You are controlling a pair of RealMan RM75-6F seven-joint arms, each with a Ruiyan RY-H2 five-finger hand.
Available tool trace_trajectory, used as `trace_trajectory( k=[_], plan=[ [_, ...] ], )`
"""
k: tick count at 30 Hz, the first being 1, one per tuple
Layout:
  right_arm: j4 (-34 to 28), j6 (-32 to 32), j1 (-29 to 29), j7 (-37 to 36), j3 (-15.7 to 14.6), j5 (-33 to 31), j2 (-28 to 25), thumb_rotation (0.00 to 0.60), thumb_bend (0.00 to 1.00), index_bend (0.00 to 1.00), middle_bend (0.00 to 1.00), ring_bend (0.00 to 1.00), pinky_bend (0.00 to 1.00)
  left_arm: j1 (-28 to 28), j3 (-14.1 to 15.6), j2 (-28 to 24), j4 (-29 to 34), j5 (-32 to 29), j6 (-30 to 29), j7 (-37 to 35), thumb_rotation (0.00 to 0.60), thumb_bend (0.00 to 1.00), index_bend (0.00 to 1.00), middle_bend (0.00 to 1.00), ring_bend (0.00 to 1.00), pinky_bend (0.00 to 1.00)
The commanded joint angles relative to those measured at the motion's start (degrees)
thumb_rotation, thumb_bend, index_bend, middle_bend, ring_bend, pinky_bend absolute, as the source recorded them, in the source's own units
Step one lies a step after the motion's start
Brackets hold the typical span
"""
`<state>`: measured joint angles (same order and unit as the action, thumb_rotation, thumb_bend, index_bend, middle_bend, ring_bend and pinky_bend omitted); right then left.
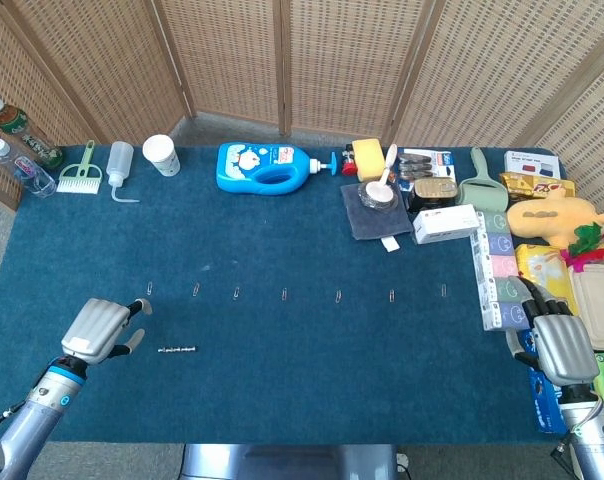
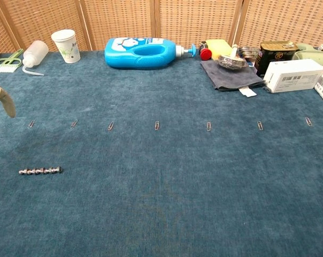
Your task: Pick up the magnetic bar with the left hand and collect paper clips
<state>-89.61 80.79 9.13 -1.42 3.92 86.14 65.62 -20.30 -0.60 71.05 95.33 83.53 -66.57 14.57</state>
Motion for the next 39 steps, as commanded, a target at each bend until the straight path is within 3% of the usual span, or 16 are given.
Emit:
trace_trajectory(
  k=[1, 18, 39],
  plan=[
    [-0.01, 0.15, -0.05, -0.09, 0.02, 0.05, -0.04, 0.6, 0.5, 0.01, 0.14, 0.15, 0.25, -0.07, 0.12, 0.27, 0.04, 0.18, -0.05, -0.23, 0.599, 0.37, 0.37, 1.0, 1.0, 1.0],
    [0.61, -0.06, -0.47, -1.22, -0.3, -0.34, -0.25, 0.6, 0.5, 0.01, 0.15, 0.15, 0.25, 1.06, 0.76, 1.62, 1.1, -4.36, 0.81, -0.99, 0.6, 0.37, 0.4, 1.0, 1.0, 1.0],
    [2.14, 0.55, -1.35, -3.37, -0.43, -0.57, -0.23, 0.6, 0.5, 0.01, 0.15, 0.15, 0.25, 1.02, 1.75, 6.78, 0.1, -9.15, 3.15, 2.48, 0.6, 0.37, 0.43, 1.0, 1.0, 1.0]
  ],
)
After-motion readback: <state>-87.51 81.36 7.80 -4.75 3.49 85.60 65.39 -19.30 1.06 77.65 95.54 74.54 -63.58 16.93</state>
